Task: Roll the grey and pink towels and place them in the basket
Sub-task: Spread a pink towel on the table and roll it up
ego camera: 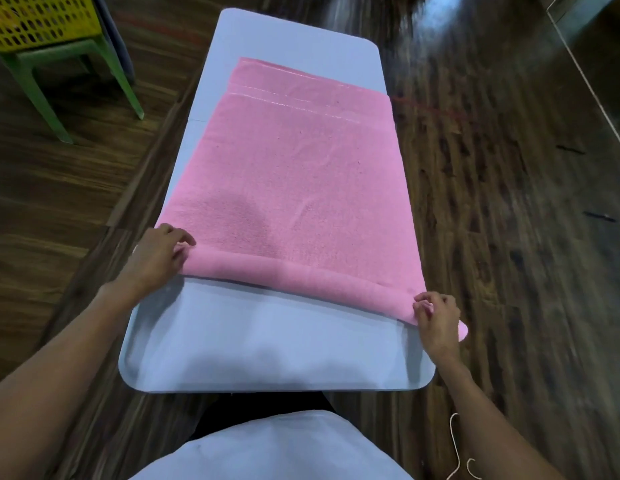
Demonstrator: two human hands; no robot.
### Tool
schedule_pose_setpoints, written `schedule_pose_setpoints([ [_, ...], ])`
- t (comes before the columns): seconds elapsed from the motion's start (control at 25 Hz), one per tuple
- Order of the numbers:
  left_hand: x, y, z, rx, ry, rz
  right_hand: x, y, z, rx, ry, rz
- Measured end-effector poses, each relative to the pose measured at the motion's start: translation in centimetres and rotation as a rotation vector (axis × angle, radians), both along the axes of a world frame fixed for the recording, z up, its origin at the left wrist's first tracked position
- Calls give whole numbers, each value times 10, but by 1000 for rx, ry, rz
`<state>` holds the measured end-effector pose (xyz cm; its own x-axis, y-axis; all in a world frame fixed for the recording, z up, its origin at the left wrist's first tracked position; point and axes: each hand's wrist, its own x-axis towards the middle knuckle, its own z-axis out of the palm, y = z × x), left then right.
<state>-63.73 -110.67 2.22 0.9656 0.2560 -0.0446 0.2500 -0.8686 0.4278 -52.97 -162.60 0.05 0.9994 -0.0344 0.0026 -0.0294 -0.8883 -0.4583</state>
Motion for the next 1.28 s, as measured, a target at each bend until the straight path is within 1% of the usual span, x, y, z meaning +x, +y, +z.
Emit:
schedule_pose_setpoints([
  [0.08, -13, -13, -6, 151, -150, 25, -11, 8, -4, -173, -119, -17],
  [0.12, -24, -23, -10, 176, -187, 22, -18, 9, -6, -200, -152, 9],
  [0.2, -41, -35, -19, 204, -191, -19, -33, 7, -13, -182, -153, 93],
  [0.28, -43, -36, -25, 204, -145, -61, -37, 1, -19, -173, -128, 182],
  [0.32, -39, -34, -25, 188, -126, -50, -33, 1, -19, -100, -85, 164],
  [0.4, -27, -32, -21, 151, -90, -3, -21, 5, -19, 69, 43, 53],
  [0.52, -21, -26, -15, 137, -67, -6, -16, 8, -23, 220, 146, 11],
  [0.56, -23, -24, -14, 134, -62, -12, -19, 6, -25, 241, 166, 16],
  [0.6, -29, -22, -13, 125, -51, -8, -26, 4, -25, 211, 178, 30],
  [0.68, -42, -21, -11, 112, -18, 7, -39, -4, -25, 78, 93, 127],
  [0.76, -46, -19, -9, 122, 62, -44, -41, -15, -19, -38, -7, 314],
  [0.8, -41, -14, -7, 125, 121, -110, -36, -22, -17, -49, -7, 400],
  [0.84, -32, -8, -5, 117, 189, -171, -31, -25, -12, -17, 22, 435],
  [0.88, -20, -3, -5, 77, 253, -191, -23, -26, -9, 23, 52, 407],
  [0.92, -7, 0, -3, 1, 298, -164, -15, -24, -7, 39, 54, 340],
  [0.96, 4, 1, -2, -71, 277, -103, -9, -19, -5, 63, 41, 233],
  [1.0, 10, -1, -1, -121, 209, -31, -7, -13, -4, 44, 6, 130],
  [1.04, 12, -6, 1, -108, 99, 23, -7, -5, -3, -21, -39, 48],
  [1.08, 8, -11, 2, -12, -9, 37, -9, 2, -4, -107, -75, 9],
  [1.16, -12, -27, -5, 164, -134, -12, -22, 8, -7, -239, -152, 49],
  [1.2, -25, -34, -9, 194, -155, -44, -29, 8, -11, -236, -180, 100],
  [1.28, -39, -40, -18, 204, -153, -79, -38, 3, -17, -181, -167, 185],
])
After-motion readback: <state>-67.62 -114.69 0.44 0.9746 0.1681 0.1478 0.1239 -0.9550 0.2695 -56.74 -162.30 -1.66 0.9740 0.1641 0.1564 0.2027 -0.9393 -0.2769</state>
